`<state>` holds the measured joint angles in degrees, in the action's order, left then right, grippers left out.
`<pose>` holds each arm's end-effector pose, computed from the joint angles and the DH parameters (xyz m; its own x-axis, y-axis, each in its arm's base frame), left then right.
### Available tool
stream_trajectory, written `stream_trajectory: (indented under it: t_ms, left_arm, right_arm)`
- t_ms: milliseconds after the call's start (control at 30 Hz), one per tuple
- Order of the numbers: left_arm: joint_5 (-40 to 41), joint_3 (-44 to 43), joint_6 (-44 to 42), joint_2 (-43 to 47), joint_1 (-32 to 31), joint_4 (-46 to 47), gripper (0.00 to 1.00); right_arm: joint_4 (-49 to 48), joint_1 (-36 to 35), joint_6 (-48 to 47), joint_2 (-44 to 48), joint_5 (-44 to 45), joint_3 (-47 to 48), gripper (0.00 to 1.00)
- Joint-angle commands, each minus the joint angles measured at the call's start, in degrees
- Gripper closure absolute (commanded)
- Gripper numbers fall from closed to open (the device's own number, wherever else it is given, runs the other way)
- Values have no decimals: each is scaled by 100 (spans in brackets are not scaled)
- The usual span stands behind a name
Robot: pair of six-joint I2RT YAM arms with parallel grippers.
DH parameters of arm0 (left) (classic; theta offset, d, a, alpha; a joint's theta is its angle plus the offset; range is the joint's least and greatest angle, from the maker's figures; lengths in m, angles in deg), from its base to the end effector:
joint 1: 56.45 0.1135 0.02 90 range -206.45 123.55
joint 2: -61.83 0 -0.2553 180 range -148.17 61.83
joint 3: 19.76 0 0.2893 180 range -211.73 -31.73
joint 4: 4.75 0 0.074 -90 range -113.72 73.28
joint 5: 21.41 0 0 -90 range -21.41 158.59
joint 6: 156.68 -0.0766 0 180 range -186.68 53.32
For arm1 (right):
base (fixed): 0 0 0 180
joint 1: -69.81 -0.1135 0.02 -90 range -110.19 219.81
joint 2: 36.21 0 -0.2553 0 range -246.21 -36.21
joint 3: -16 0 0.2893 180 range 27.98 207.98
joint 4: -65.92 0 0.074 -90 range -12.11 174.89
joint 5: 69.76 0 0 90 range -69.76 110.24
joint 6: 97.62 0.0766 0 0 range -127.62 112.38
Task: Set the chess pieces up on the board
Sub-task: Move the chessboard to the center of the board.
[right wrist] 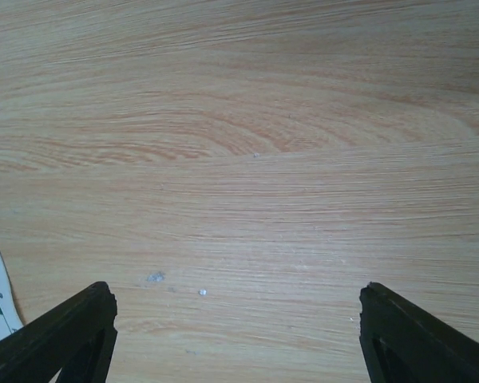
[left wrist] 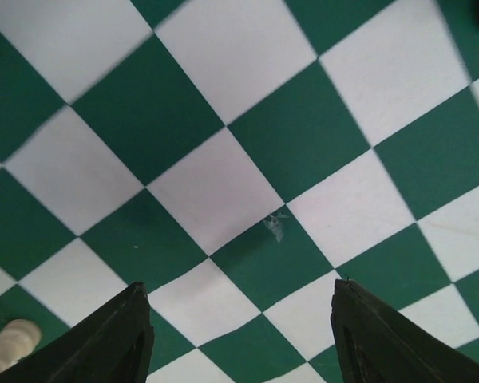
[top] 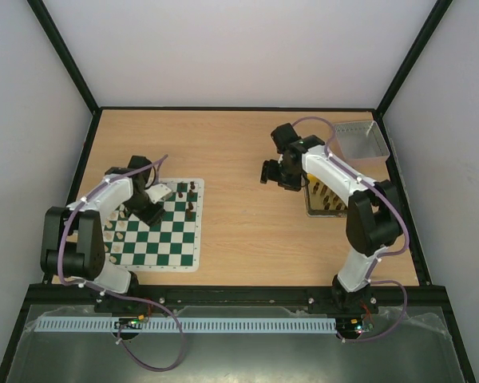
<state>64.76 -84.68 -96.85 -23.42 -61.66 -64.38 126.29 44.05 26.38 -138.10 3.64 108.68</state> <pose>0.2947 -0.0320 0.1193 -0.7964 0.5761 -0.1838 0.5812 0.8132 0.0308 0.3594 0.1977 0.1789 -0.9828 0.1207 -0.1395 0.0523 0.9074 0.4171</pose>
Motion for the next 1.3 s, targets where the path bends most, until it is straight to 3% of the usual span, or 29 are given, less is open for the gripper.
stream_trajectory:
  t_ms: [0,167,433,1267]
  left_arm:
    - [290,248,-201,-248,10,474,36]
    - [365,329,-248,-510,18,773,28]
    - [246,269,-277,-828,38,971,5]
    - [-633,66,-439,-1406,64,861,1]
  right_arm:
    - [275,1,75,324,91,-141,18]
    - [353,6,126,527,178,-267,18]
    - [447,0,168,724,274,-448,18]
    - [719,-5,211,818,501,-303,18]
